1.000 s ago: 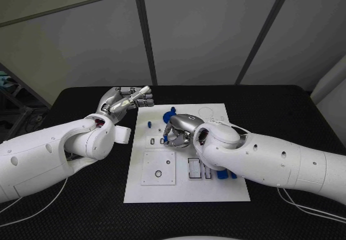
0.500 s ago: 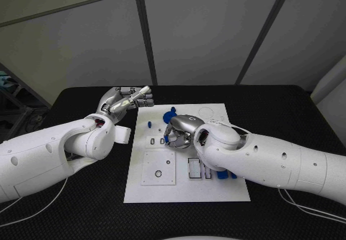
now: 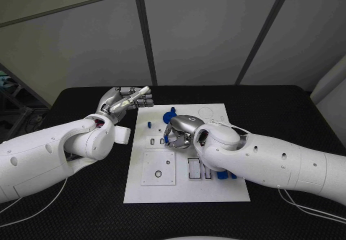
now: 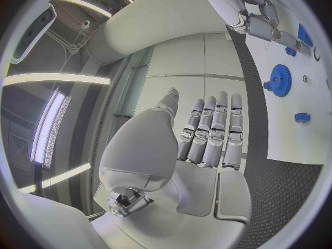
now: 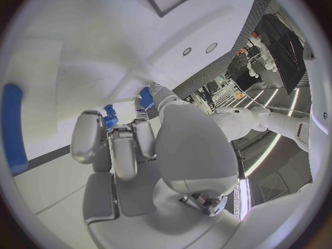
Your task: Assemble the parts on the task board
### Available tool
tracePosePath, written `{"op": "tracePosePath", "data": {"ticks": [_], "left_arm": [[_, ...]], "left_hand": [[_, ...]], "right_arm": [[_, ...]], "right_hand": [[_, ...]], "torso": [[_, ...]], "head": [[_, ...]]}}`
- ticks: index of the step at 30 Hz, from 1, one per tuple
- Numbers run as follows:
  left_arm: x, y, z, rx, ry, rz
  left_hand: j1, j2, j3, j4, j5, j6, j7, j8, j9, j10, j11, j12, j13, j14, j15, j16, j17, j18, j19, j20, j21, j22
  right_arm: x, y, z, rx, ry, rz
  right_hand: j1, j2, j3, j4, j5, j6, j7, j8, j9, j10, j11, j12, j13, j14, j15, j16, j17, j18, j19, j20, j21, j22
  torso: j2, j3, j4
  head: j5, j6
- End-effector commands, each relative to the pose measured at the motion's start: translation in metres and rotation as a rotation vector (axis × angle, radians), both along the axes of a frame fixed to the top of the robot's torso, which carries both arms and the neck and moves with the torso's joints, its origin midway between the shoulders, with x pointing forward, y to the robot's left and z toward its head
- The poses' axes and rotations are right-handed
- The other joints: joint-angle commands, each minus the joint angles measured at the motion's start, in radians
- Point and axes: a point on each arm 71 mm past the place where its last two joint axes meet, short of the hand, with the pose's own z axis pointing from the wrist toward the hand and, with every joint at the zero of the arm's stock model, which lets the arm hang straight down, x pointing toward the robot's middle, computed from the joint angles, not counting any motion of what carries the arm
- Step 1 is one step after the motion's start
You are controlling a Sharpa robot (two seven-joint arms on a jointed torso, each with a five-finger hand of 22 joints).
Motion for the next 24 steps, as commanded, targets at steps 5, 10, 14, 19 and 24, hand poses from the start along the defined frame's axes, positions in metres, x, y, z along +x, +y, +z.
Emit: {"op": "tracePosePath", "data": {"ticks": [5, 10, 14, 19, 24], "left_arm": [[0.000, -0.001, 0.001, 0.013, -0.005, -0.022], [0.000, -0.001, 0.000, 0.035, -0.002, -0.031], [0.000, 0.000, -0.001, 0.052, 0.004, -0.036], [0.000, -0.001, -0.003, 0.111, 0.015, -0.064], [0.000, 0.002, -0.008, 0.204, 0.048, -0.088]], "left_hand": [[0.001, 0.010, 0.000, -0.007, -0.006, 0.007, -0.003, -0.003, 0.000, 0.008, -0.002, -0.005, 0.000, 0.008, 0.003, -0.009, 0.000, -0.008, -0.003, 0.000, 0.007, -0.001], [-0.008, 0.011, -0.001, -0.009, -0.007, 0.025, -0.012, -0.001, 0.000, 0.037, -0.014, -0.003, 0.001, 0.053, -0.011, 0.002, 0.010, -0.006, 0.019, -0.010, 0.023, 0.003], [-0.011, 0.012, -0.002, -0.011, -0.007, 0.033, -0.016, -0.002, 0.000, 0.057, -0.020, -0.002, 0.001, 0.077, -0.019, 0.006, 0.016, -0.006, 0.037, -0.018, 0.037, 0.008], [-0.017, 0.009, -0.002, -0.015, -0.007, 0.053, -0.026, -0.002, 0.000, 0.108, -0.035, 0.004, 0.003, 0.147, -0.041, 0.026, 0.039, -0.006, 0.084, -0.037, 0.071, 0.022], [-0.036, -0.001, -0.009, -0.005, -0.007, 0.089, -0.057, 0.007, 0.003, 0.225, -0.077, 0.040, 0.022, 0.303, -0.091, 0.106, 0.101, -0.004, 0.179, -0.084, 0.138, 0.052]], "right_arm": [[0.000, -0.002, 0.001, 0.029, -0.025, -0.018], [-0.001, -0.002, 0.005, 0.075, -0.057, -0.014], [-0.004, -0.003, 0.008, 0.109, -0.080, -0.009], [-0.013, -0.009, 0.018, 0.193, -0.129, 0.031], [-0.024, -0.021, 0.029, 0.296, -0.121, 0.108]], "right_hand": [[-0.014, -0.031, -0.024, 0.025, -0.030, -0.084, 0.018, -0.016, -0.002, -0.019, 0.016, -0.019, 0.047, 0.104, 0.019, 0.004, 0.262, -0.015, -0.002, 0.018, -0.008, -0.004], [-0.003, -0.050, -0.042, 0.053, -0.029, -0.117, 0.026, -0.012, 0.000, -0.028, 0.024, -0.026, 0.036, 0.104, 0.026, 0.005, 0.263, -0.015, -0.003, 0.026, -0.009, -0.005], [0.003, -0.052, -0.048, 0.062, -0.026, -0.121, 0.027, -0.010, 0.001, -0.030, 0.025, -0.028, 0.034, 0.104, 0.028, 0.005, 0.263, -0.015, -0.003, 0.028, -0.009, -0.005], [0.018, -0.052, -0.055, 0.075, -0.014, -0.120, 0.027, -0.003, 0.003, -0.029, 0.025, -0.025, 0.035, 0.104, 0.028, 0.005, 0.263, -0.015, -0.003, 0.029, -0.009, -0.004], [0.044, -0.036, -0.048, 0.079, -0.004, -0.099, 0.021, 0.013, 0.007, -0.038, 0.021, -0.035, 0.023, 0.099, 0.025, -0.003, 0.244, -0.004, -0.032, 0.028, -0.035, -0.054]], "torso": [[0.000, 0.0005, 0.0002], [0.000, 0.0009, 0.0006], [-0.001, 0.0013, 0.0003], [-0.002, 0.0014, -0.0020], [-0.005, 0.0007, -0.0061]], "head": [[0.000, 0.000], [0.000, 0.002], [0.001, 0.002], [0.003, 0.005], [0.005, 0.009]]}}
